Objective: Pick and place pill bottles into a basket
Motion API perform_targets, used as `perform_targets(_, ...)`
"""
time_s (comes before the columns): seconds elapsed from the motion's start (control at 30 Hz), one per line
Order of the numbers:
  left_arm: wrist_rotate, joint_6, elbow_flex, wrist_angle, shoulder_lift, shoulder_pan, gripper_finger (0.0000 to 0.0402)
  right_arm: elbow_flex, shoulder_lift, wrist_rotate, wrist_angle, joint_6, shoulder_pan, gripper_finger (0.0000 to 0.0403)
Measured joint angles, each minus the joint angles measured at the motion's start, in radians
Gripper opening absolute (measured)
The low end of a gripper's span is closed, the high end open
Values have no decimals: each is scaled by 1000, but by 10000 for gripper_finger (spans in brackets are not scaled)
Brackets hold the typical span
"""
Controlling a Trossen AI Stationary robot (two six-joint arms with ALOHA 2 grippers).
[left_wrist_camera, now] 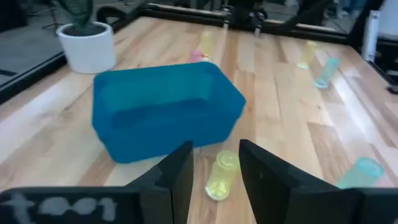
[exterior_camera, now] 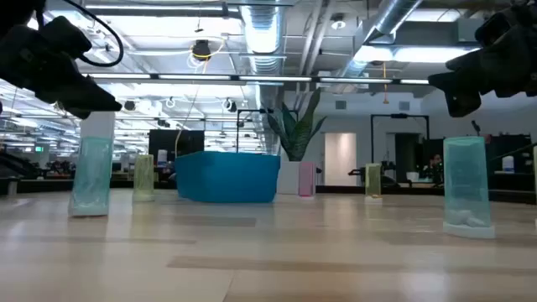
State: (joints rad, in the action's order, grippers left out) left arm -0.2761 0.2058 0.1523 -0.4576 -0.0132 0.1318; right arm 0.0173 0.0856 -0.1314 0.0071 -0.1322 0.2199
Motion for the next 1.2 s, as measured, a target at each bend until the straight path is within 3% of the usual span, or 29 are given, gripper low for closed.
perform_targets(0.3, -46, 84, 0, -4, -140, 0, 131, 0, 0, 0, 0, 0, 0, 170)
perform_targets(0.73, 14, 129, -5, 67, -435, 0, 135, 0, 0, 0, 0, 0, 0, 170)
perform_targets(1.2, 58, 89, -4, 455, -852, 0, 135, 0, 0, 0, 0, 0, 0, 170)
